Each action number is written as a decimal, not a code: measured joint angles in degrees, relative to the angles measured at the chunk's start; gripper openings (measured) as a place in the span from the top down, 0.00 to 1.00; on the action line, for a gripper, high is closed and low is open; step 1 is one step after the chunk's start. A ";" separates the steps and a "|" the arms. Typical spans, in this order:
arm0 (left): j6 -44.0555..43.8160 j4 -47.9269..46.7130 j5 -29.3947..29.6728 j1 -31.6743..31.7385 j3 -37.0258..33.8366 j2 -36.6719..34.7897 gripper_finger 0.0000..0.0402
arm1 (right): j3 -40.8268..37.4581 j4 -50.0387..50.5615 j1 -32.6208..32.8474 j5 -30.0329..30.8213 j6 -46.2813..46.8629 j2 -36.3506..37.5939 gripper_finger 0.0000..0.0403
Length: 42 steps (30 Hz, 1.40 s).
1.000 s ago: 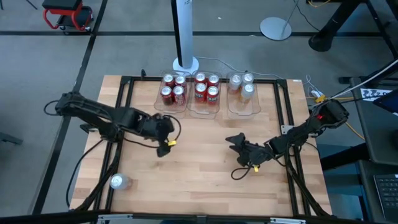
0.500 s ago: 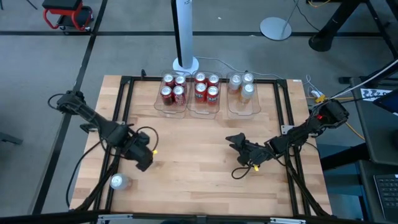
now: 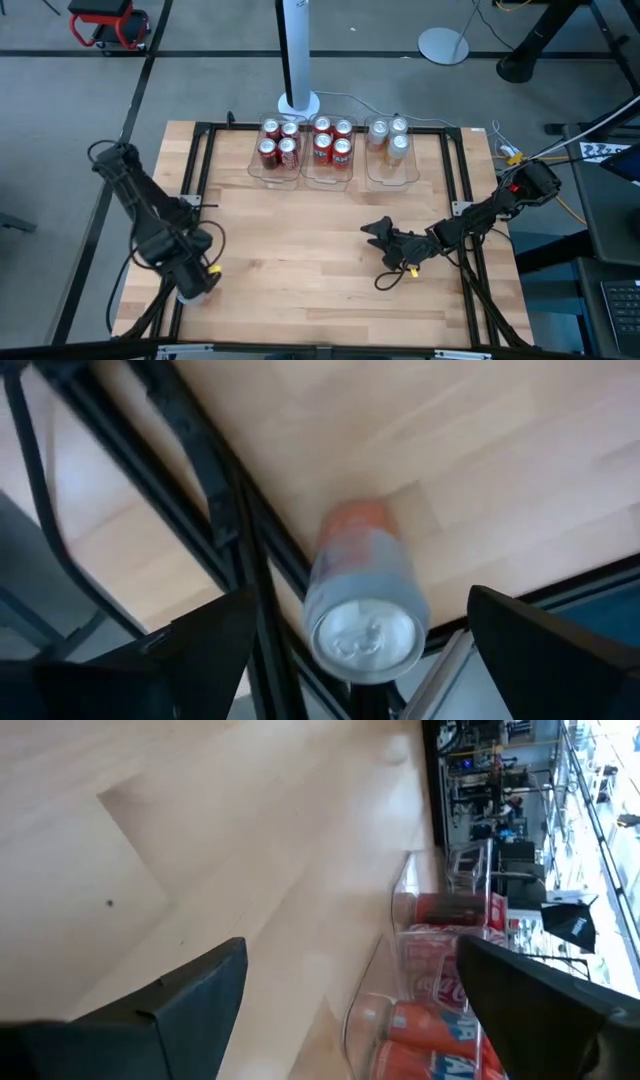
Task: Sort soda cans
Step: Put the white soda can into the right transparent bin
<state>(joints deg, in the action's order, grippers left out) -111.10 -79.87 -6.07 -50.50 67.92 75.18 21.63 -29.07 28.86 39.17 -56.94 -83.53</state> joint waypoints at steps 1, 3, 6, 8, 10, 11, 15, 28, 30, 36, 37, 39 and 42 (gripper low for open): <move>-1.46 0.08 0.00 -1.15 0.00 0.00 0.14 | 0.00 -0.01 0.00 -0.30 0.21 0.00 0.12; -4.12 1.06 0.05 -3.22 0.00 0.00 0.14 | 0.00 -0.01 0.00 -0.32 1.04 0.00 0.12; -6.96 3.40 0.15 -5.65 0.00 0.00 0.14 | 0.00 -0.01 0.00 -0.28 1.19 0.00 0.12; -8.47 3.39 0.24 -6.73 0.00 0.26 0.14 | 0.00 -0.06 0.00 -0.26 1.19 0.00 0.12; -8.53 3.48 0.24 -7.55 0.00 0.89 0.14 | 0.00 -0.26 0.00 -0.26 1.21 0.00 0.12; -8.45 3.58 0.26 -7.88 -0.02 1.29 0.14 | 0.00 -0.46 0.00 -0.26 1.23 0.00 0.12; -7.44 4.51 0.28 -8.77 -0.02 3.31 0.14 | 0.00 -0.93 0.00 -0.24 1.48 0.00 0.12; -3.29 8.40 0.23 -8.83 -0.02 8.74 0.14 | 0.02 -0.93 0.00 -0.23 1.61 0.00 0.12; -2.82 8.04 0.01 -8.85 0.02 9.45 0.14 | 0.02 -0.93 0.00 -0.23 1.61 0.00 0.12; -1.19 5.49 -1.12 -9.00 -0.04 10.30 0.14 | 0.02 -0.93 0.00 -0.22 1.61 0.00 0.12; -1.24 5.61 -1.27 -9.00 -0.04 10.27 0.14 | 0.02 -0.93 0.00 -0.21 1.61 0.00 0.12; -1.27 5.67 -1.33 -9.00 -0.04 10.27 0.14 | 0.02 -1.04 0.00 -0.21 1.61 0.00 0.12; -1.26 5.93 -1.36 -8.98 -0.02 10.23 0.14 | 0.02 -1.12 0.02 -0.21 1.61 0.00 0.12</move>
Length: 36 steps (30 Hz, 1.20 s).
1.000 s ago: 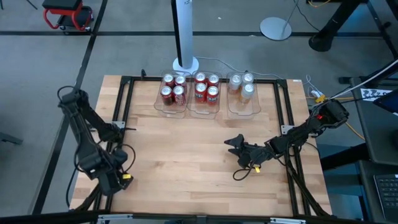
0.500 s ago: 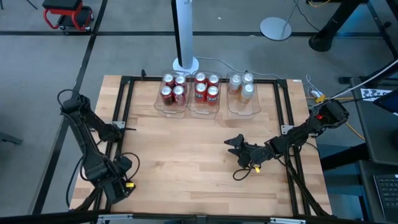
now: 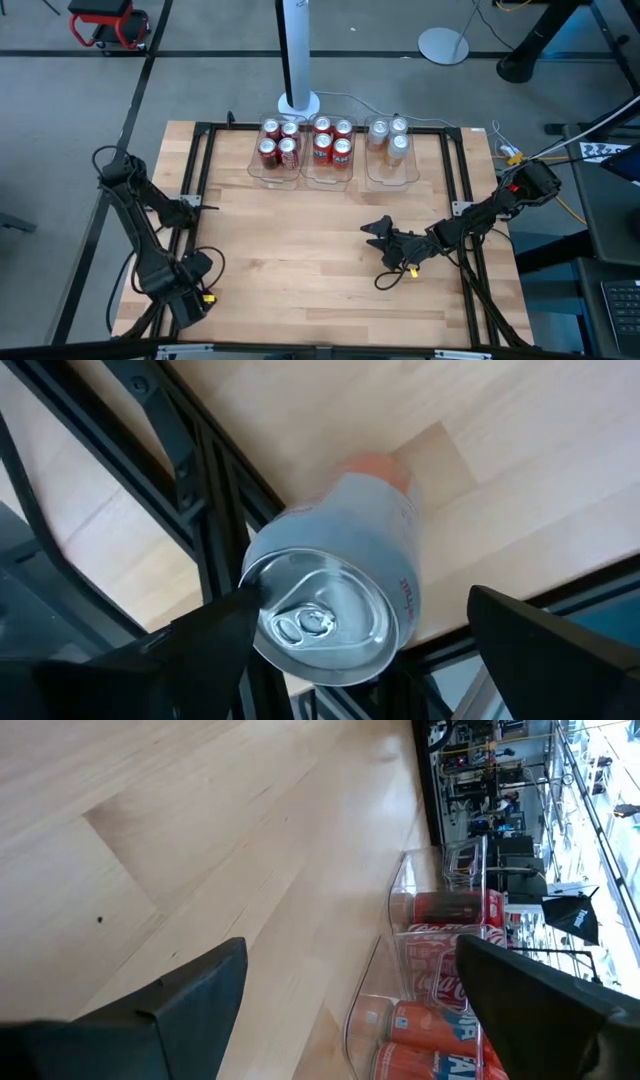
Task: Sort soda cans
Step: Put the white soda can into the right transparent bin
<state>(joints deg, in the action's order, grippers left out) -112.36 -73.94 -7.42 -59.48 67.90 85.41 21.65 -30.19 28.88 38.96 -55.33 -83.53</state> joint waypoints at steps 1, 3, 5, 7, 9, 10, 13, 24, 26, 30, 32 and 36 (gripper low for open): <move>0.06 -0.09 0.03 0.00 0.09 0.00 0.14 | 0.00 -0.01 -0.01 0.00 0.00 0.00 0.12; 0.62 -0.01 0.09 0.00 0.60 0.00 0.14 | 0.00 -0.04 0.00 0.00 0.00 0.00 0.12; 1.00 -0.35 0.11 0.00 1.60 0.00 0.14 | 0.00 -0.18 -0.01 0.00 0.00 0.00 0.12; 0.95 -1.39 0.10 0.00 2.66 -0.02 0.14 | 0.00 -0.23 0.00 0.00 0.00 0.00 0.12; 0.23 -3.32 0.10 0.00 3.50 -0.02 0.14 | 0.01 -0.23 0.00 0.00 0.00 0.00 0.12; 0.08 -4.10 0.11 -0.03 3.56 -0.04 0.14 | 0.02 -0.23 0.00 0.00 0.00 0.00 0.12; 0.06 -5.38 0.57 -0.82 2.87 -0.09 0.14 | 0.02 -0.23 0.00 0.00 0.00 0.00 0.12; -0.15 2.04 0.70 -2.09 -3.78 -0.09 0.14 | 0.02 -0.18 0.00 -1.03 0.00 -0.01 0.12; 0.01 3.73 0.68 -2.10 -5.24 -0.09 0.14 | 0.02 -0.18 0.00 -1.03 0.00 0.00 0.12; 1.36 7.54 0.37 -1.53 -6.88 -0.07 0.14 | 0.02 -0.20 0.00 -1.03 0.00 -0.01 0.12; 1.42 7.36 0.50 -0.87 -6.98 -0.07 0.17 | 0.03 -0.21 0.00 -1.03 0.00 -0.02 0.12; 4.12 7.73 0.33 1.29 -6.99 -0.09 0.27 | 0.02 -0.20 0.00 -1.03 0.00 -0.02 0.12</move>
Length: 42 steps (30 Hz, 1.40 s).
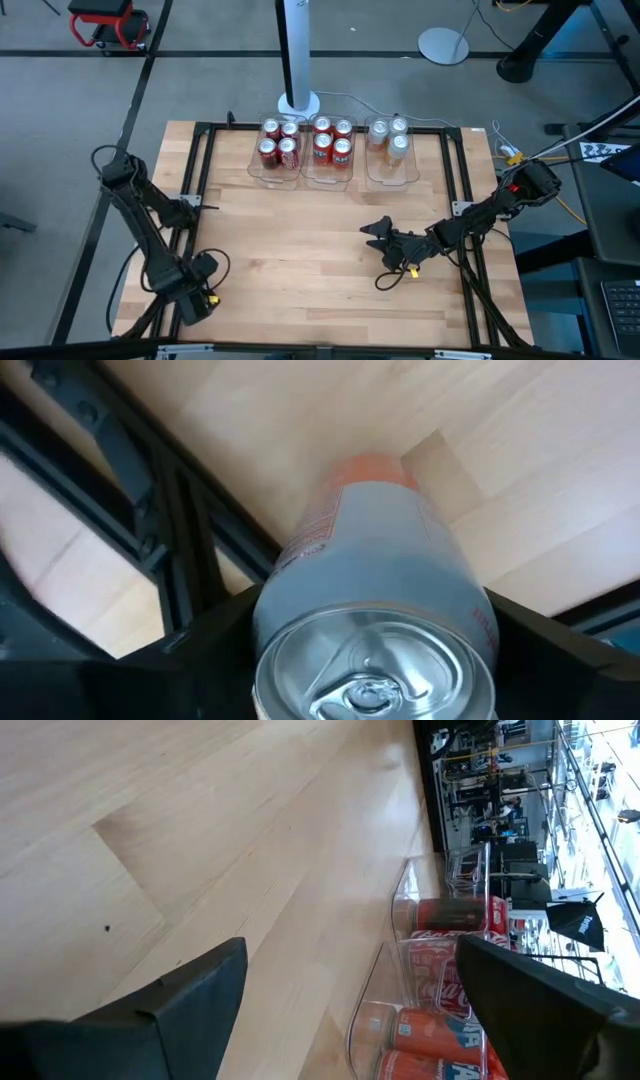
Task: Sort soda cans
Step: Put the white soda can into the right transparent bin
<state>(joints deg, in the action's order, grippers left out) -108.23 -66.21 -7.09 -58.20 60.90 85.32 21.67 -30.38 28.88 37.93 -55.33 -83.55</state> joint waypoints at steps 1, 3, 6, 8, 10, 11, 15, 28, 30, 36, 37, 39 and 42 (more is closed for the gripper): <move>1.07 0.18 -0.07 0.77 0.00 0.00 0.27 | 0.00 0.01 0.00 -0.02 0.00 0.00 0.12; 4.19 0.34 0.02 2.72 0.21 0.01 0.27 | 0.00 -0.01 0.02 -0.09 0.00 0.00 0.12; 10.81 0.49 1.49 6.53 1.13 0.07 0.27 | 0.00 0.01 0.04 -2.10 0.00 0.00 0.12; 16.44 -0.46 3.47 9.60 2.51 0.07 0.27 | 0.00 0.01 0.04 -3.82 -0.02 0.00 0.12; 22.34 -1.64 5.72 13.34 4.26 0.07 0.27 | 0.00 0.01 0.04 -5.87 0.00 0.00 0.12; 25.30 -2.32 6.98 15.23 5.35 0.07 0.27 | 0.00 0.01 0.04 -6.85 0.00 0.00 0.12; 38.11 -2.01 12.07 22.96 10.12 0.07 0.27 | 0.01 0.02 0.04 -9.59 1.07 0.00 0.12; 73.87 3.96 21.76 46.76 23.32 0.58 0.27 | 0.00 -0.03 0.04 -10.58 8.72 0.00 0.12; 77.90 7.42 21.75 49.70 24.62 1.48 0.27 | 0.00 -0.03 0.49 -10.49 10.03 0.00 0.12; 88.42 11.11 21.47 56.94 31.52 7.45 0.27 | 0.00 -0.01 3.93 -6.78 10.12 0.00 0.12; 89.85 11.68 21.44 57.80 33.04 8.86 0.27 | 0.00 -0.01 4.46 -5.86 10.12 0.00 0.12; 92.87 12.63 21.46 59.45 36.81 12.12 0.27 | 0.00 -0.01 5.42 -4.43 10.16 0.00 0.12; 97.42 13.21 21.44 61.47 43.33 17.30 0.27 | 0.00 -0.01 6.45 -2.87 10.25 0.00 0.12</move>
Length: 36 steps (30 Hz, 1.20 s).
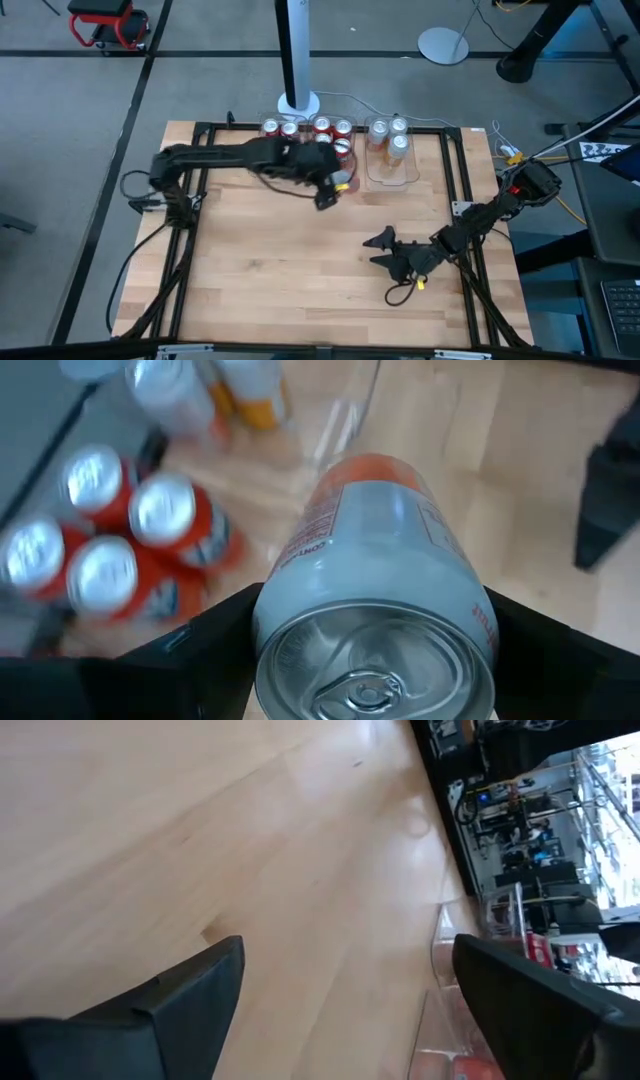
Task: Sort soda cans
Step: Put the white soda can into the right transparent bin
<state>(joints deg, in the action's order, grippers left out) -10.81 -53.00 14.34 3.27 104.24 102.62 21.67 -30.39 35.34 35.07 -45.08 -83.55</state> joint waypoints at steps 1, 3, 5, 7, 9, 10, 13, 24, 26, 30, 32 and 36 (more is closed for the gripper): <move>1.35 0.09 0.01 0.67 2.14 1.75 0.27 | 0.00 0.00 0.26 0.57 0.02 0.00 0.12; 3.93 0.24 -0.17 2.01 6.51 5.08 0.27 | 0.00 0.01 0.43 1.46 0.18 0.00 0.12; 6.39 0.94 -0.25 3.52 10.38 8.21 0.27 | 0.00 0.00 0.32 2.26 0.35 0.00 0.12; 10.07 3.63 -0.13 5.02 13.34 10.80 0.27 | 0.00 -0.04 0.32 4.47 0.49 0.00 0.12; 13.59 7.95 0.05 6.34 15.08 12.79 0.27 | 0.01 0.03 0.30 6.75 1.15 0.00 0.12; 15.27 10.15 0.09 6.92 15.51 13.51 0.26 | 0.02 0.22 0.28 7.33 1.47 0.00 0.12; 18.11 15.70 -0.04 8.91 15.67 15.28 0.26 | 0.02 0.56 0.31 7.35 1.60 0.00 0.12; 17.57 19.39 -6.53 17.42 15.66 22.66 0.26 | 0.02 1.56 0.32 6.40 3.13 -0.80 0.12; 17.40 18.99 -8.23 18.53 15.66 23.57 0.26 | 0.00 1.38 0.32 7.14 3.17 -1.89 0.12; 17.44 19.08 -13.05 19.74 14.94 24.17 0.26 | 0.00 0.17 0.26 8.14 3.51 -4.86 0.12; 18.27 20.48 -12.93 19.81 14.94 24.25 0.26 | 0.02 0.00 0.28 8.34 4.43 -5.94 0.12; 18.80 21.12 -13.80 19.97 14.96 25.48 0.26 | 0.05 -0.30 0.28 8.40 5.88 -7.21 0.12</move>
<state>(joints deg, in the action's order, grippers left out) 7.99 -31.88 0.54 23.24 119.20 128.10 21.72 -30.70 35.62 43.47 -39.20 -90.76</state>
